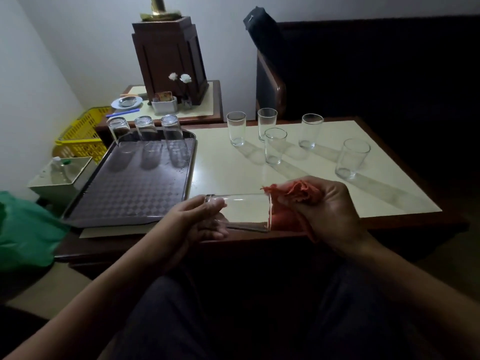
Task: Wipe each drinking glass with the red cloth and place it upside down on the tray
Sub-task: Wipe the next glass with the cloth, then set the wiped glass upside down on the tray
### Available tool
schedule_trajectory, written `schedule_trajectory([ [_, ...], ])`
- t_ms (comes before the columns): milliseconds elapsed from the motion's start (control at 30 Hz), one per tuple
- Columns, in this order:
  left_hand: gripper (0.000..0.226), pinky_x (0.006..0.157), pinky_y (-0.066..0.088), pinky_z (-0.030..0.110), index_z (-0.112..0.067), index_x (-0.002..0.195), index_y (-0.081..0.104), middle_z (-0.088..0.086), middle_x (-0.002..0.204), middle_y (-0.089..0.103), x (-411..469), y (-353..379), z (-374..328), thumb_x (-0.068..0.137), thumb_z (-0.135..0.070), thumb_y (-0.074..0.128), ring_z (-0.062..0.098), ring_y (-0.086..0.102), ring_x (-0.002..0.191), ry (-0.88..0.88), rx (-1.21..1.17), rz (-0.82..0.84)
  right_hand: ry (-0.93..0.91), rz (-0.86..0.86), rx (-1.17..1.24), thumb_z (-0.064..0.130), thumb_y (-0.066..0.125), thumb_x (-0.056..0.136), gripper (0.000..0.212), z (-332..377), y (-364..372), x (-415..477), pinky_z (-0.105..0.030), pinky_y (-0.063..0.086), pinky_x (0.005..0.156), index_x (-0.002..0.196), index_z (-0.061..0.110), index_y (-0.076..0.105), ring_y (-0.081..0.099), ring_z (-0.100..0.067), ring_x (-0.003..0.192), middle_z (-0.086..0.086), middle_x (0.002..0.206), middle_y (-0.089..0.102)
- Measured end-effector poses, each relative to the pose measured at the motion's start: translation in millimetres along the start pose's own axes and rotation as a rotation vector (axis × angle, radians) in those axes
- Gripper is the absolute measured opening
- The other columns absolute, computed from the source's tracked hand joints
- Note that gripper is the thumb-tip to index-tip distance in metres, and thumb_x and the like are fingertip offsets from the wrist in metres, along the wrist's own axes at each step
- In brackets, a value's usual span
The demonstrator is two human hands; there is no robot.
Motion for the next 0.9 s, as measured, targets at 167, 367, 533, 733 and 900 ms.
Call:
schedule_trajectory([
  [167, 0.044, 0.075, 0.061, 0.028, -0.011, 0.119, 0.067, 0.015, 0.109, 0.072, 18.4, -84.7, -47.4, 0.081, -0.029, 0.08, 0.023, 0.073, 0.087, 0.17, 0.315, -0.288, 0.2, -0.053, 0.022, 0.001, 0.077, 0.092, 0.023, -27.5, -3.0, 34.1, -0.066, 0.062, 0.086, 0.112, 0.012, 0.079, 0.08, -0.042, 0.093, -0.018, 0.104, 0.081],
  [367, 0.05, 0.07, 0.047, 0.02, -0.014, 0.128, 0.057, 0.003, 0.112, 0.064, 65.1, -158.4, -93.0, 0.086, -0.024, 0.083, 0.007, 0.062, 0.092, 0.323, 0.844, -0.572, 0.393, -0.062, 0.081, 0.008, 0.066, 0.1, 0.024, -65.4, 20.3, 69.6, -0.053, 0.065, 0.087, 0.124, 0.009, 0.064, 0.077, -0.037, 0.105, -0.023, 0.124, 0.073],
  [533, 0.046, 0.079, 0.056, 0.034, -0.013, 0.118, 0.055, 0.011, 0.114, 0.065, 130.3, -182.3, -107.8, 0.079, -0.014, 0.08, 0.023, 0.064, 0.097, 0.34, 1.101, -0.586, 0.544, 0.019, 0.413, 0.013, 0.044, 0.104, 0.037, -84.5, 48.4, 89.8, -0.049, 0.064, 0.084, 0.133, -0.004, 0.058, 0.071, -0.045, 0.119, -0.029, 0.131, 0.07],
  [733, 0.059, 0.087, 0.048, 0.03, -0.01, 0.135, 0.058, 0.012, 0.13, 0.065, 187.3, -194.7, -119.4, 0.081, -0.016, 0.08, 0.024, 0.063, 0.112, 0.321, 1.124, -0.595, 0.452, 0.04, 0.309, -0.002, 0.045, 0.107, 0.035, -99.0, 41.8, 117.6, -0.044, 0.059, 0.1, 0.134, 0.002, 0.066, 0.075, -0.035, 0.115, -0.02, 0.125, 0.076],
  [900, 0.067, 0.089, 0.044, 0.026, -0.015, 0.142, 0.058, 0.011, 0.135, 0.067, 206.8, -209.7, -122.7, 0.079, -0.02, 0.08, 0.024, 0.064, 0.114, 0.287, 1.119, -0.628, 0.391, -0.007, 0.226, -0.003, 0.054, 0.104, 0.029, -111.7, 27.2, 129.2, -0.027, 0.066, 0.081, 0.126, 0.007, 0.07, 0.08, -0.023, 0.1, -0.014, 0.116, 0.08],
])
Point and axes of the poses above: each hand's wrist, its own x-axis towards the middle knuckle, its own y-axis out of the palm, z = x × y, the point moved 10 cm from there along x, towards the middle knuckle
